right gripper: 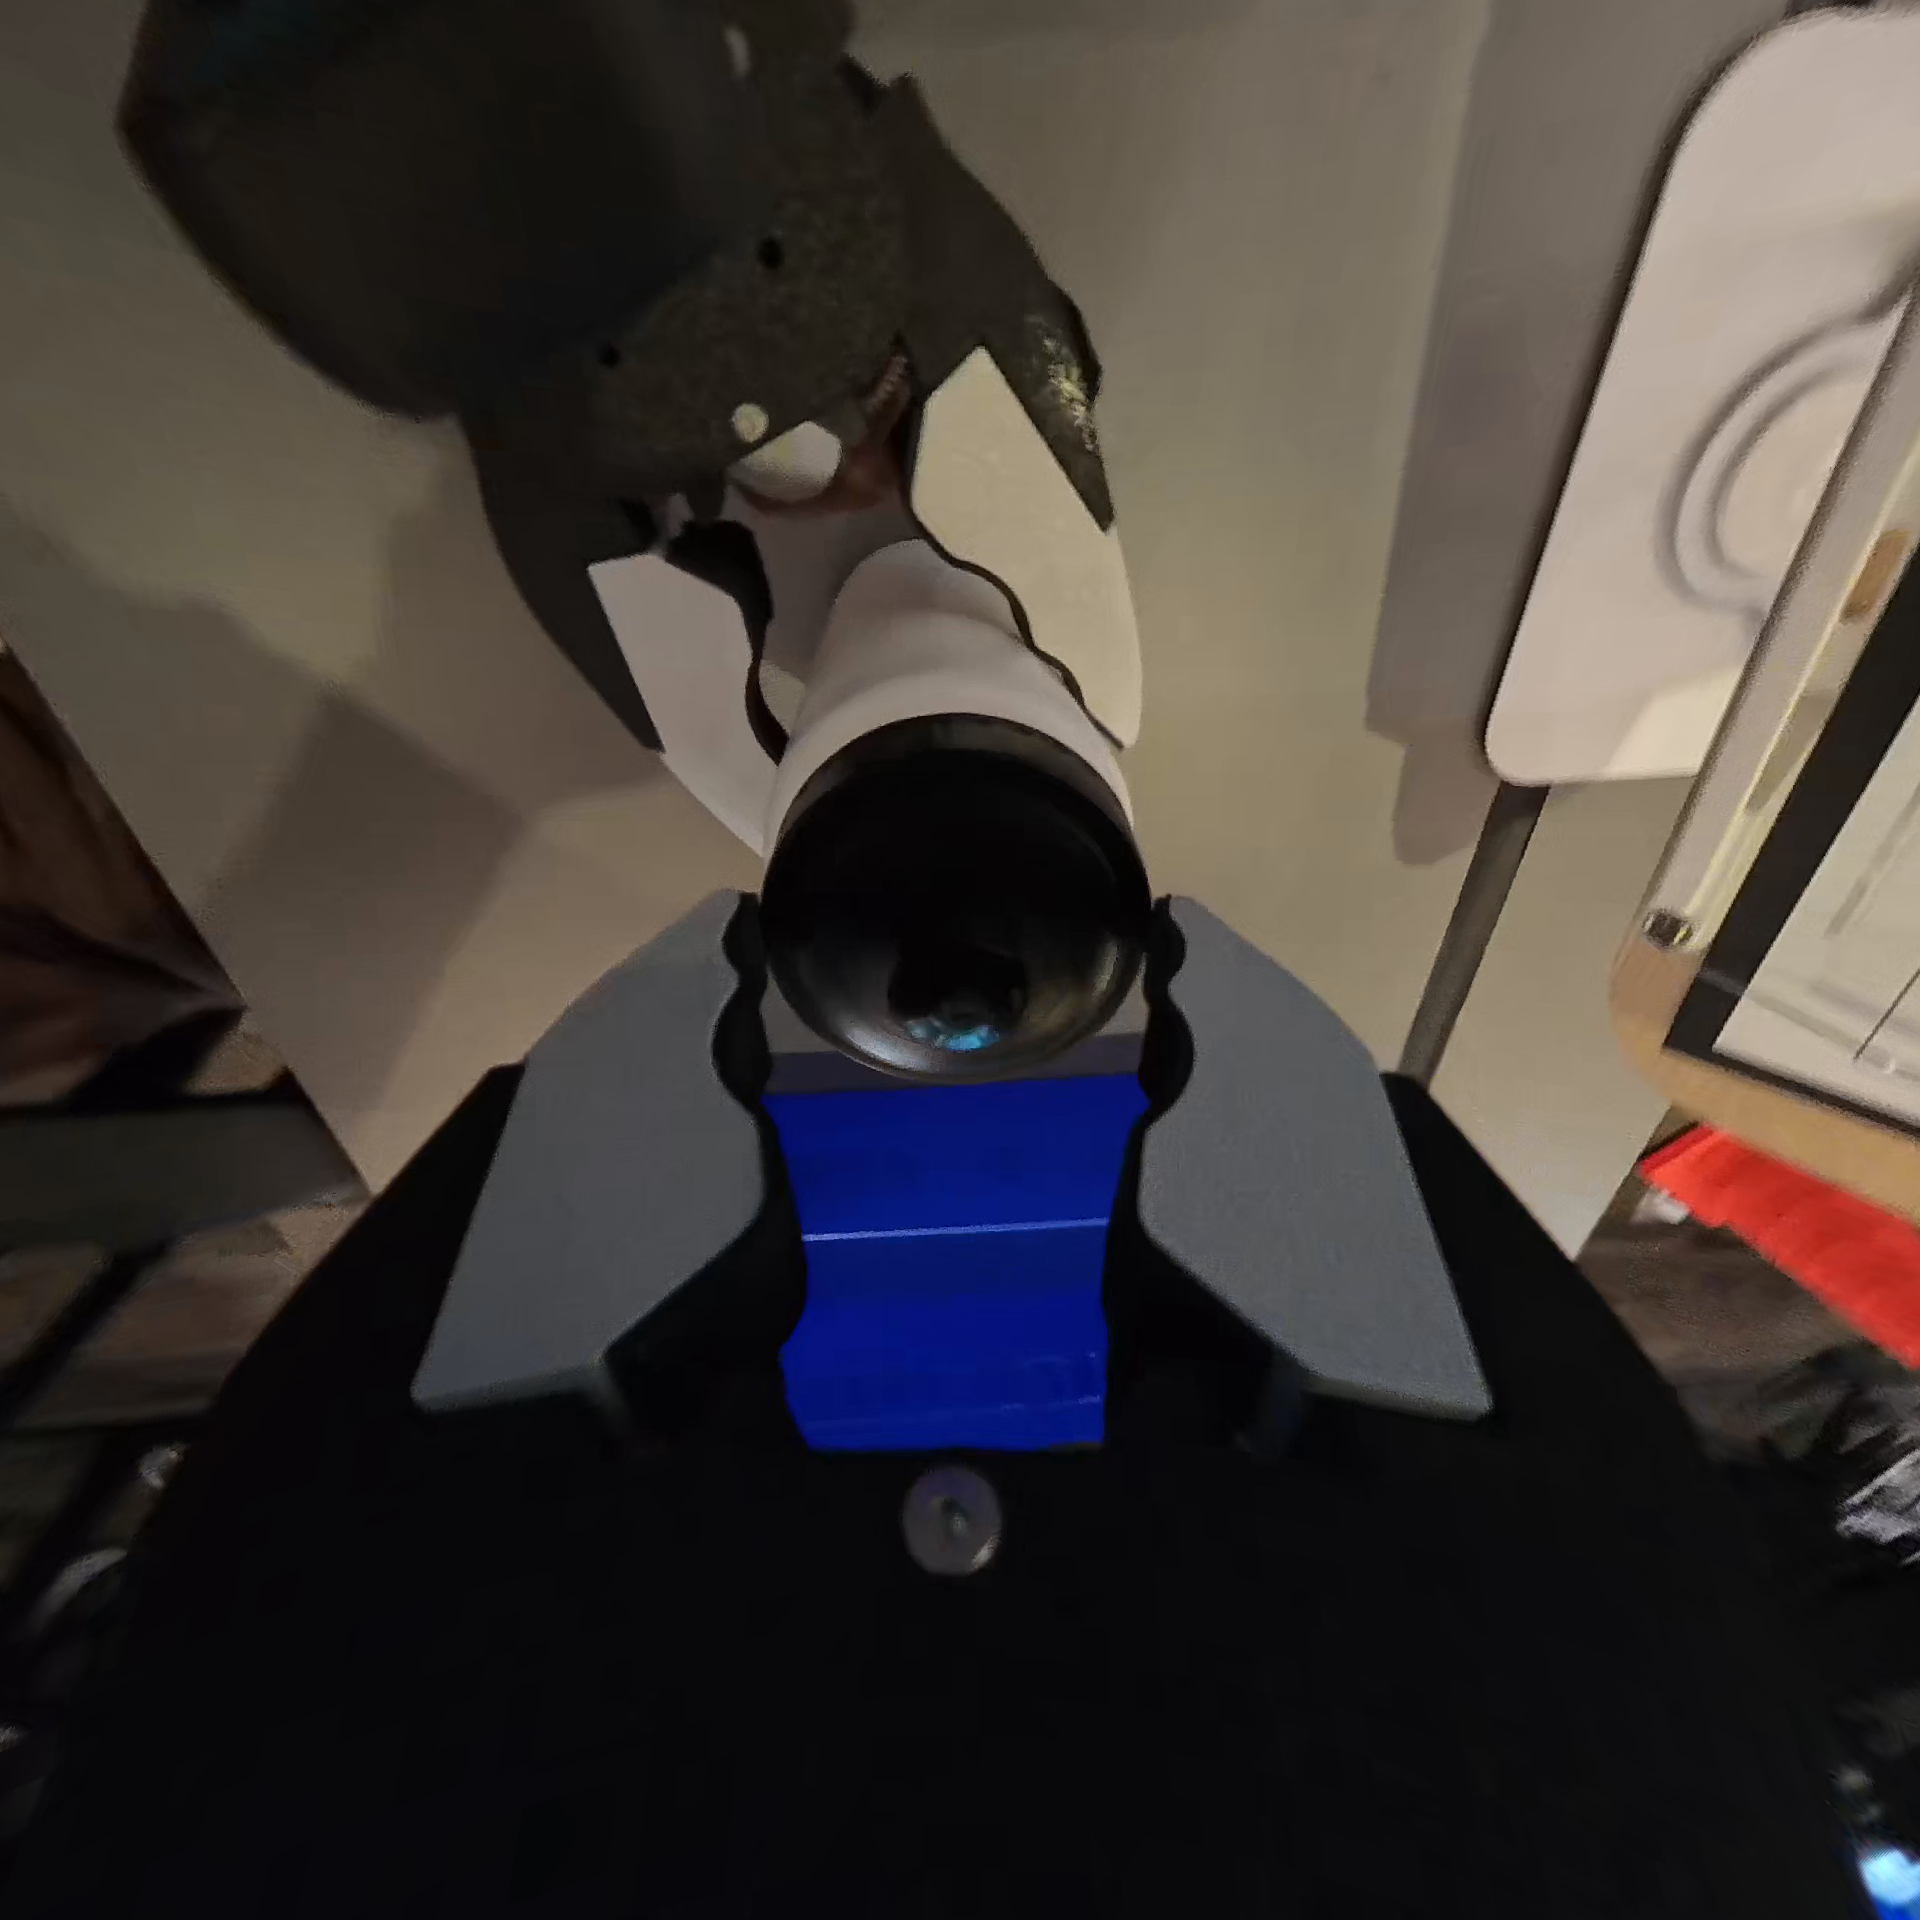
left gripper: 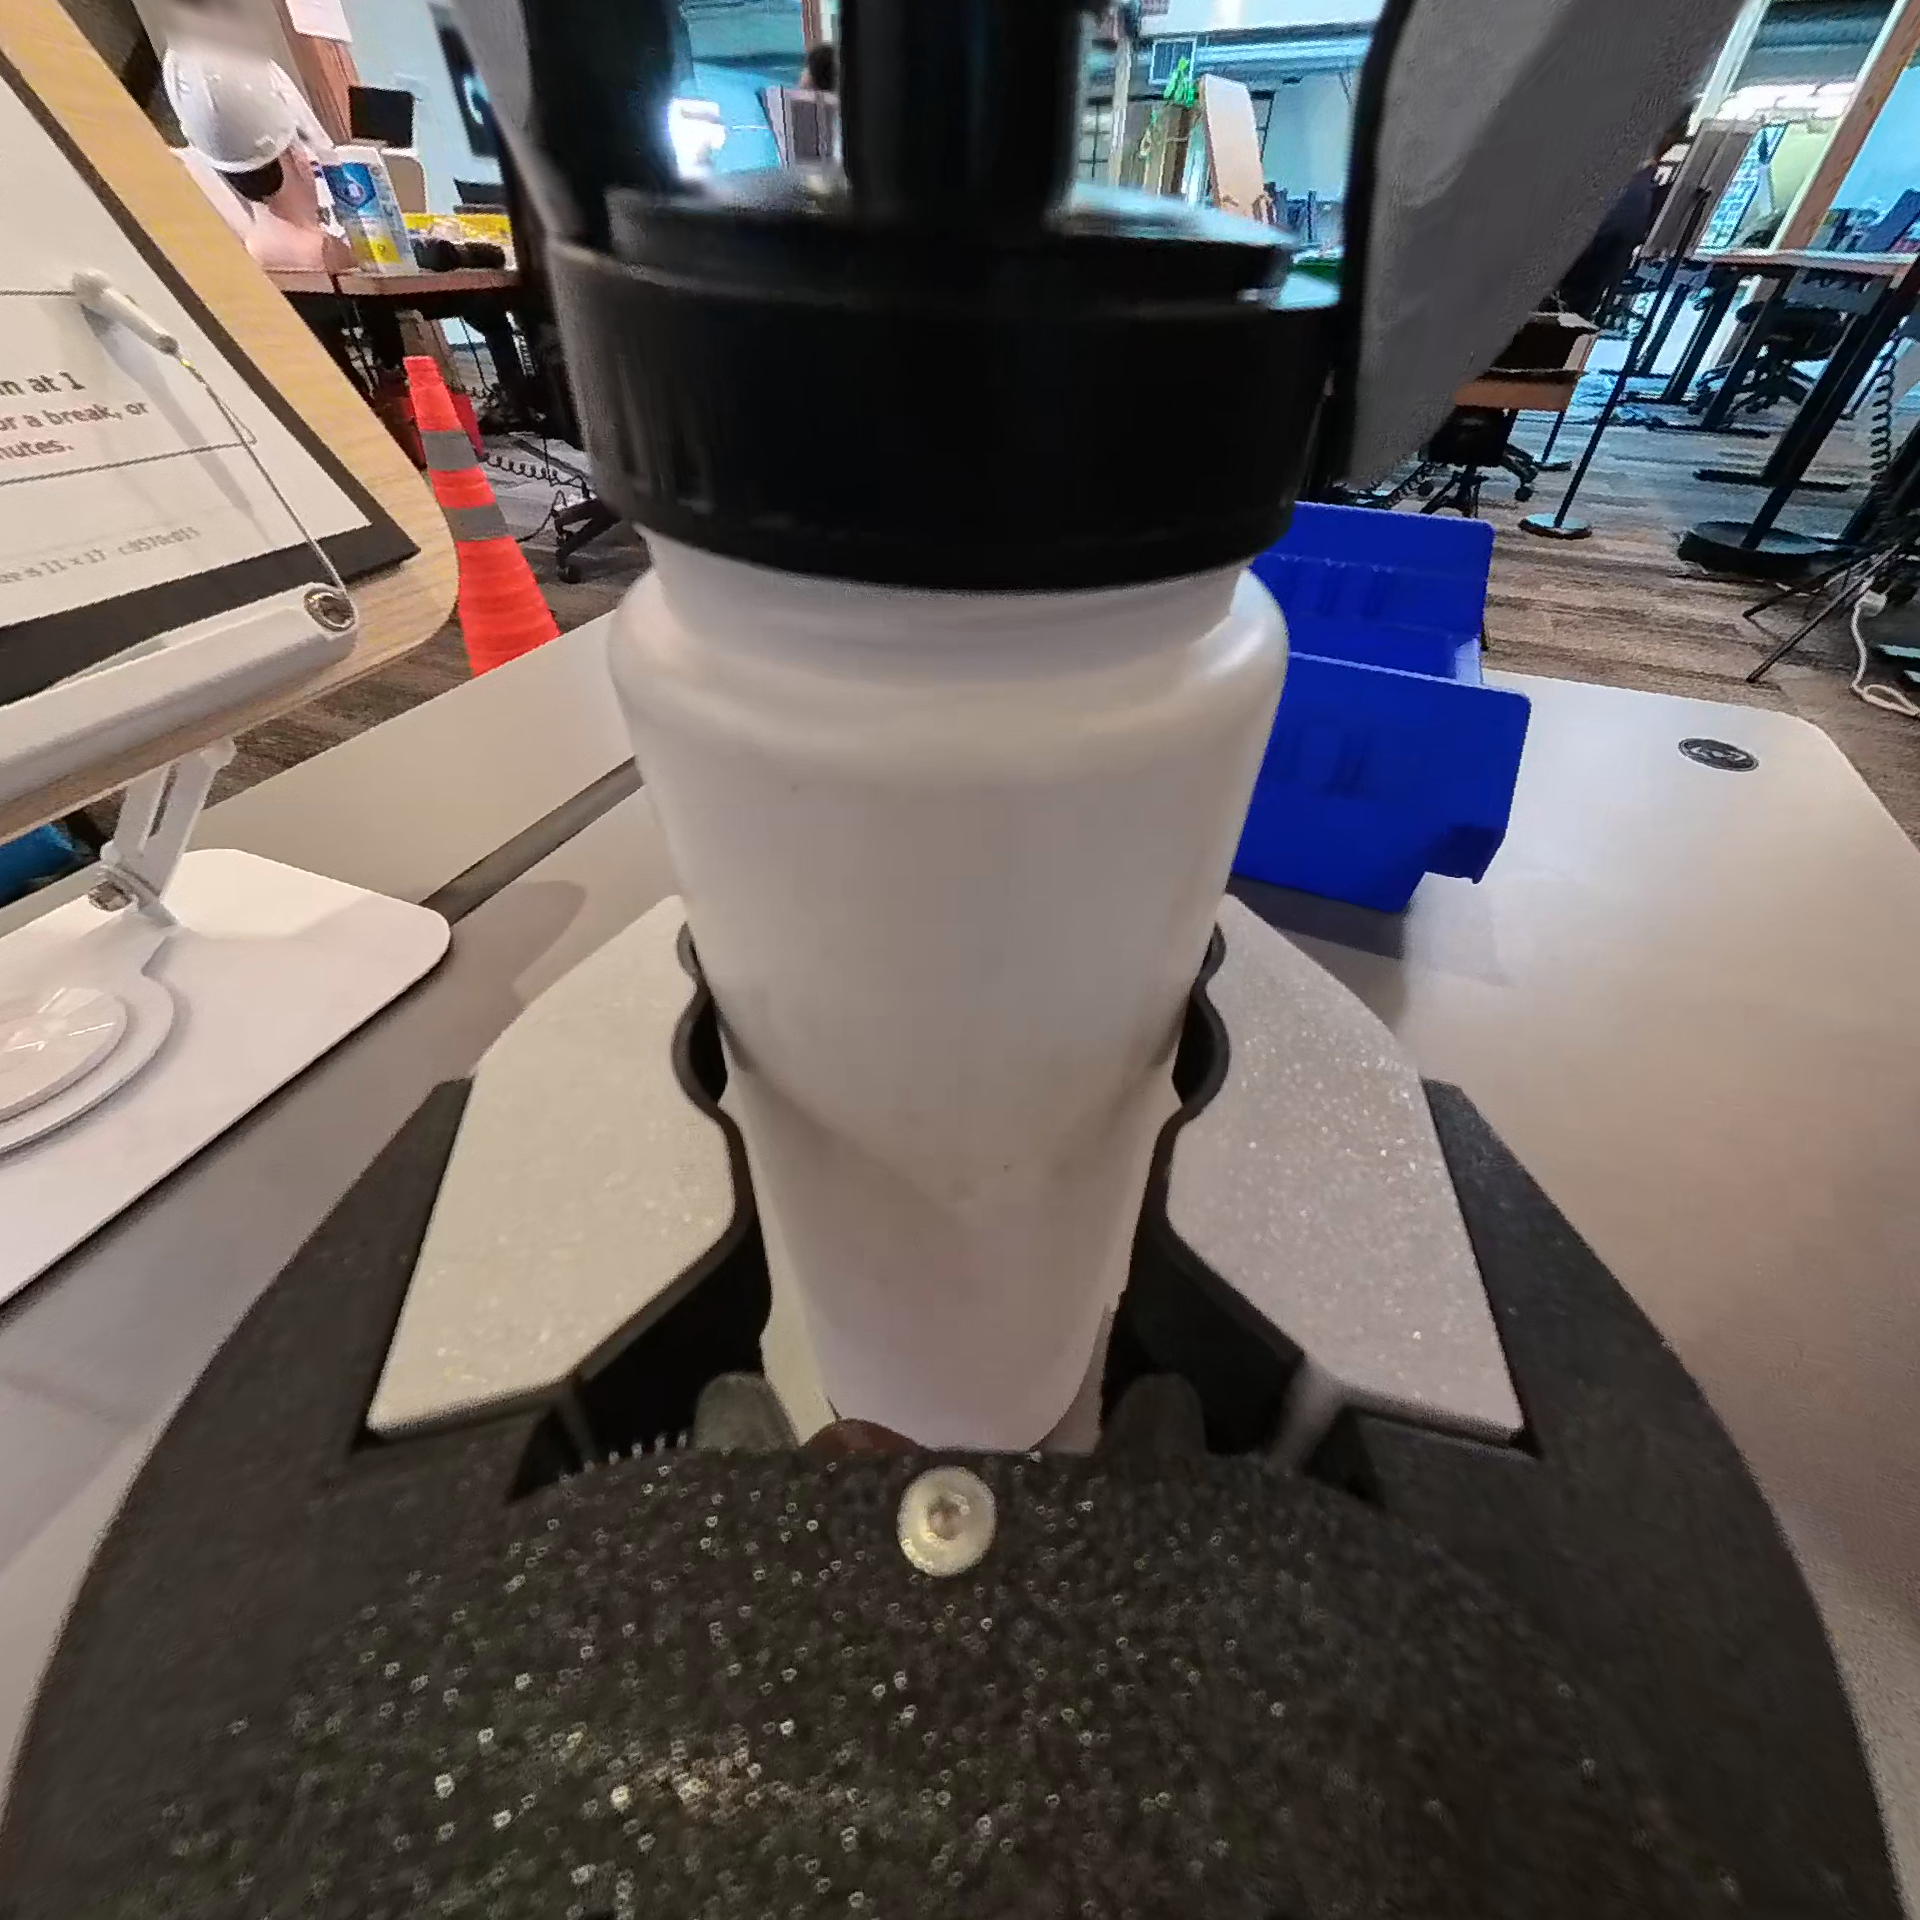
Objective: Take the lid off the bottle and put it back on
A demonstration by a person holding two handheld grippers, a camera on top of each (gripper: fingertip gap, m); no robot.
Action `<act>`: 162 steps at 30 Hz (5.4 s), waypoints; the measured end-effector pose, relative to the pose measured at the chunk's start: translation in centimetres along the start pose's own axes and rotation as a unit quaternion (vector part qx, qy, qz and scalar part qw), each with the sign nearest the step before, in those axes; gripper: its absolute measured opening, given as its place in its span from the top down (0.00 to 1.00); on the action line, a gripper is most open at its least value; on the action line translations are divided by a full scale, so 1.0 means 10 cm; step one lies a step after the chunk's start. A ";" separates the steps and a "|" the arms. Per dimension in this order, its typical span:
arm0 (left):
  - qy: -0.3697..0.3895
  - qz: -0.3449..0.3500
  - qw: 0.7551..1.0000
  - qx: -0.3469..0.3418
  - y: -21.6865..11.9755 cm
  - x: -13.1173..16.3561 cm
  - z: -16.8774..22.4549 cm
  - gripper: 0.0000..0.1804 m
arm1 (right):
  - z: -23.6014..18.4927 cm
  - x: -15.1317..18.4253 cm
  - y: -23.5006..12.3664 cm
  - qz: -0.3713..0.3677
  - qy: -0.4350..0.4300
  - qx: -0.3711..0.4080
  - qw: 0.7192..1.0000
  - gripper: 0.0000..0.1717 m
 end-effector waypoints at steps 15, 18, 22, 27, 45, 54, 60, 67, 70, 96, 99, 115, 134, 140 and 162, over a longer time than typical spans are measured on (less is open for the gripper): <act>-0.004 0.004 1.000 -0.003 -0.01 0.00 -0.01 0.53 | 0.01 -0.03 0.02 -0.070 0.351 -0.025 0.933 0.59; -0.002 0.002 1.000 -0.002 -0.01 0.00 0.00 0.53 | -0.05 0.02 0.05 -0.072 0.317 -0.024 0.945 0.54; -0.004 0.003 1.000 0.003 -0.01 0.00 0.00 0.53 | -0.03 0.09 -0.09 -0.038 0.193 0.025 0.980 0.42; -0.004 0.001 1.000 0.006 -0.01 0.00 0.00 0.53 | -0.09 0.07 -0.36 0.084 0.017 0.027 0.996 0.48; 0.000 -0.011 1.000 0.028 -0.05 0.02 0.05 0.53 | -0.01 0.29 -0.22 0.126 -0.309 0.047 0.941 0.50; 0.005 -0.014 0.999 0.033 -0.03 0.02 0.09 0.53 | -0.04 0.08 0.00 0.129 -0.370 -0.019 0.920 0.58; 0.005 -0.014 0.999 0.038 0.00 0.02 0.12 0.53 | -0.08 0.05 0.01 0.118 -0.398 -0.025 0.910 0.60; 0.004 -0.015 0.999 0.040 0.00 0.03 0.14 0.53 | -0.10 0.06 0.01 0.073 -0.431 -0.010 0.899 0.60; 0.004 -0.015 0.999 0.040 0.01 0.03 0.14 0.53 | -0.10 0.08 0.01 0.068 -0.445 -0.002 0.893 0.60; 0.001 -0.016 0.999 0.034 0.00 0.03 0.15 0.53 | -0.15 0.06 0.02 -0.041 0.243 -0.012 0.969 0.59; 0.001 -0.017 0.999 0.032 0.00 0.03 0.16 0.53 | -0.20 0.02 0.03 -0.037 0.220 -0.009 0.975 0.48; 0.003 -0.024 0.998 0.049 -0.01 0.04 0.20 0.53 | -0.10 0.35 -0.07 0.058 -0.251 0.083 0.963 0.41; 0.007 -0.032 0.997 0.068 0.00 0.05 0.29 0.53 | -0.22 0.13 0.03 0.101 -0.297 -0.034 0.949 0.59; 0.001 -0.031 0.997 0.066 -0.01 0.05 0.27 0.53 | -0.23 0.12 0.03 0.049 -0.168 -0.017 0.985 0.59; 0.003 -0.035 0.997 0.063 -0.01 0.06 0.28 0.53 | -0.29 0.11 0.02 -0.026 0.286 -0.015 0.958 0.59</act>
Point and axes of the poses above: each gripper's, where its closed fingertips meet, y out along the fingers, x out of its underside, z = x × y across the jaws, the point moved 2 cm from there along -y, back along the fingers, and after that the axes turned 7 degrees about -y, right-handed, at the moved point
